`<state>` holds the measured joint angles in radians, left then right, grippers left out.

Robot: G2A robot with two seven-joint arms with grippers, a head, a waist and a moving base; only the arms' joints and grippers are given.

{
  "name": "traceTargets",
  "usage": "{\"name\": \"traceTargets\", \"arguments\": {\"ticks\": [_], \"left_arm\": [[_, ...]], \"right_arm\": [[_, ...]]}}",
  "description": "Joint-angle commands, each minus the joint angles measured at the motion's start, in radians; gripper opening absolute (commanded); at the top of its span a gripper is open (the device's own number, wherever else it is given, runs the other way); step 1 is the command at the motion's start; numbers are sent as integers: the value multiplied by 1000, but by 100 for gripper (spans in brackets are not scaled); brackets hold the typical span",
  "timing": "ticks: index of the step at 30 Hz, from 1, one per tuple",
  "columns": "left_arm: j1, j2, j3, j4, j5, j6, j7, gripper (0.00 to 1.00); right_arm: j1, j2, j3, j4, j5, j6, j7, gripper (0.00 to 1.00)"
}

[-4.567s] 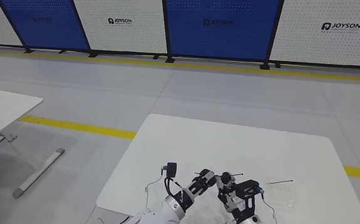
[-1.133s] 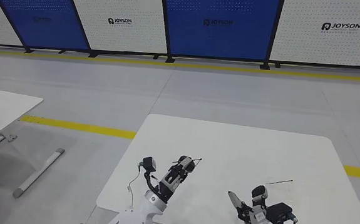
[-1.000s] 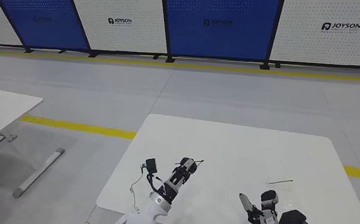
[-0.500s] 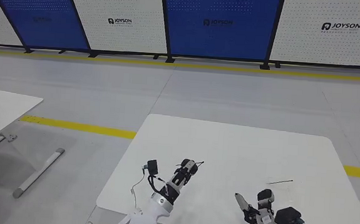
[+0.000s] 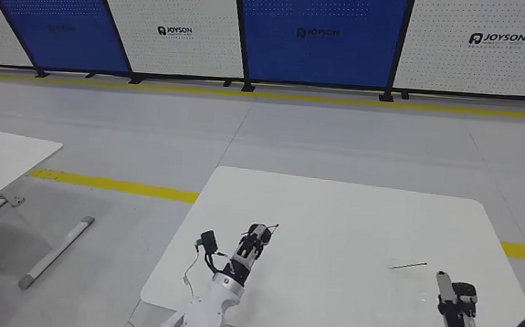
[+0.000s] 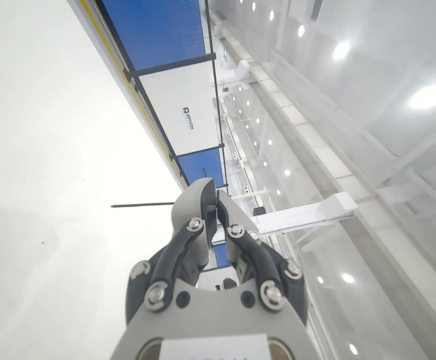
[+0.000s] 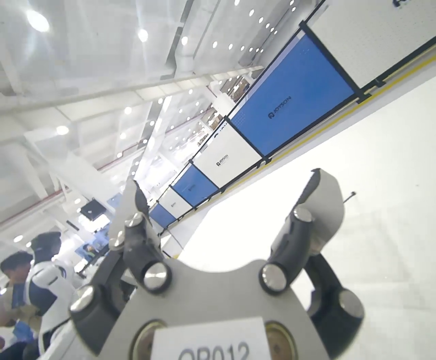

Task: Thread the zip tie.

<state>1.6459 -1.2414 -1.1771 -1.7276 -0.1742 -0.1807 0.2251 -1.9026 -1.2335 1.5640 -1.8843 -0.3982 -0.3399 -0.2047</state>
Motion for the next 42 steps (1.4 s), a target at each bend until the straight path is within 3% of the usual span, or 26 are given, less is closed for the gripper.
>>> {"name": "traceTargets", "arguments": {"ticks": [1, 3, 6, 42], "left_arm": [[-4, -2, -3, 9, -7, -2, 18, 0], [-10, -5, -7, 20, -5, -6, 46, 0], [-23, -12, -6, 34, 1, -4, 109, 0], [-23, -12, -6, 34, 1, -4, 109, 0]], "right_arm": [[6, 3, 37, 13, 69, 0, 31, 100], [21, 5, 66, 34, 129, 11, 73, 100], [54, 8, 77, 56, 156, 80, 161, 100], [54, 8, 77, 56, 156, 80, 161, 100]]}}
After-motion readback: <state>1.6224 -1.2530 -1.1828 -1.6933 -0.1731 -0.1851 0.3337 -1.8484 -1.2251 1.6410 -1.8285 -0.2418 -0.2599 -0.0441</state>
